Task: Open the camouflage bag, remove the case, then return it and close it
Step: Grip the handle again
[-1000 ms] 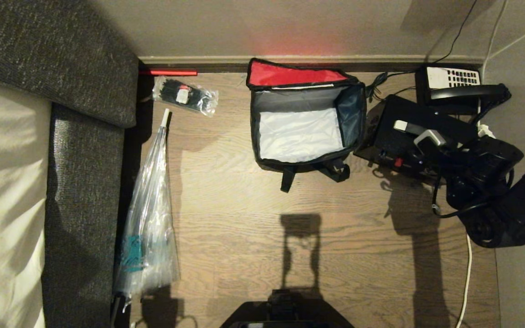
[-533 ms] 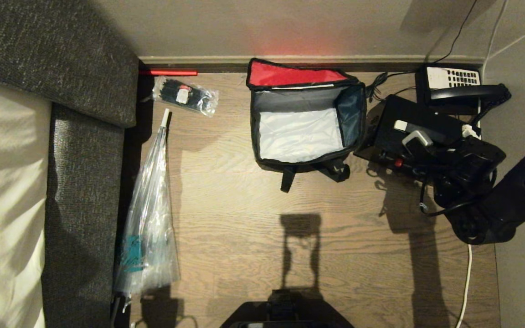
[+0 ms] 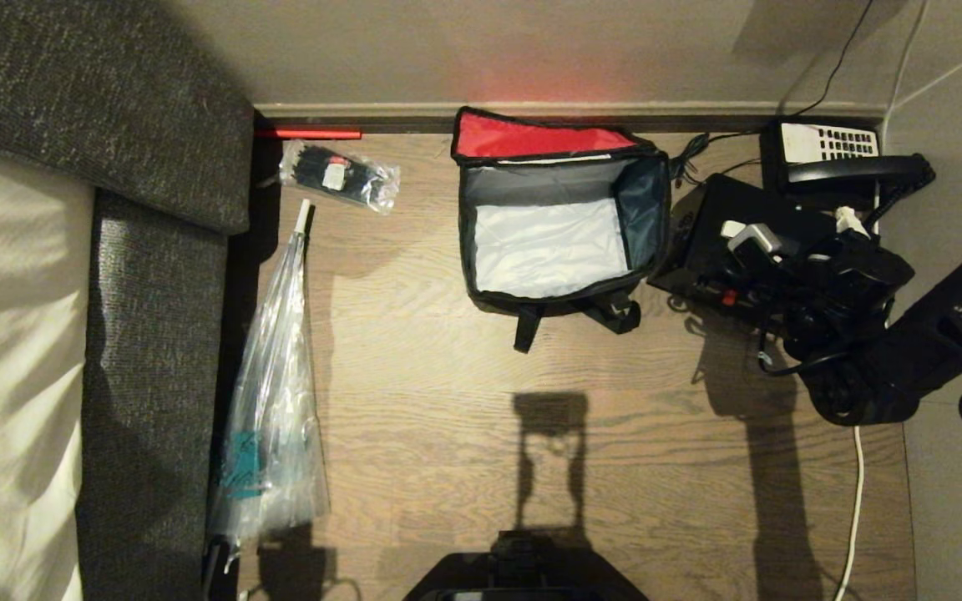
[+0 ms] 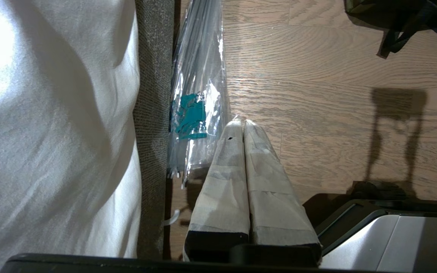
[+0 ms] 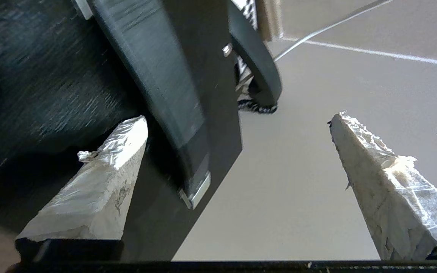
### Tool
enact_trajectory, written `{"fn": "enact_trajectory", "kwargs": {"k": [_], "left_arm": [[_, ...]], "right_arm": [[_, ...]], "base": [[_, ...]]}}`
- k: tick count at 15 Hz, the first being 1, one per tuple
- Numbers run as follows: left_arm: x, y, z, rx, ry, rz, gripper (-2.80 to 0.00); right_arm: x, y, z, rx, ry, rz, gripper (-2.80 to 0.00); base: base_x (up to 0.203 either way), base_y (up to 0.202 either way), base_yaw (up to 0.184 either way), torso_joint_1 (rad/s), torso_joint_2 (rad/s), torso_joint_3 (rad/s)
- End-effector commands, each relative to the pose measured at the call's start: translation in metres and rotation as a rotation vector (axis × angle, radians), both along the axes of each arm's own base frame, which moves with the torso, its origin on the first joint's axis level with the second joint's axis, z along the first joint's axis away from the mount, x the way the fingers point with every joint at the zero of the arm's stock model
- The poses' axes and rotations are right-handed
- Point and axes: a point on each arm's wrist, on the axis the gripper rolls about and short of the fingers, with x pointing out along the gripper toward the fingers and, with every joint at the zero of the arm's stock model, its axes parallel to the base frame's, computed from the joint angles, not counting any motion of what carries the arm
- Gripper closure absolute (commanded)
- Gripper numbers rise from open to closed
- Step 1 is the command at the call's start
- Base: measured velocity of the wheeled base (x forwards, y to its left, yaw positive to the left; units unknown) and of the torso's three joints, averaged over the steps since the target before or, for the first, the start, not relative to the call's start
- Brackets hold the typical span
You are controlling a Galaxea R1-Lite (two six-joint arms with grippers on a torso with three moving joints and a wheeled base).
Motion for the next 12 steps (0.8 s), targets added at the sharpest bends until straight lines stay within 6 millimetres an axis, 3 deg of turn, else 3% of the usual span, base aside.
{"fn": "enact_trajectory", "kwargs": {"k": [1, 12], "left_arm": [[0.0, 0.0, 0.0, -0.001, 0.0, 0.0, 0.0], [0.0, 0.0, 0.0, -0.001, 0.0, 0.0, 0.0]], "right_arm": [[0.005, -0.001, -0.003, -0.008, -0.006, -0.008, -2.8], [0.028, -0.017, -0.01, -0.016, -0.043, -0.052, -2.8]], "base": [[0.0, 0.0, 0.0, 0.0, 0.0, 0.0], [0.0, 0.0, 0.0, 0.0, 0.0, 0.0]]}}
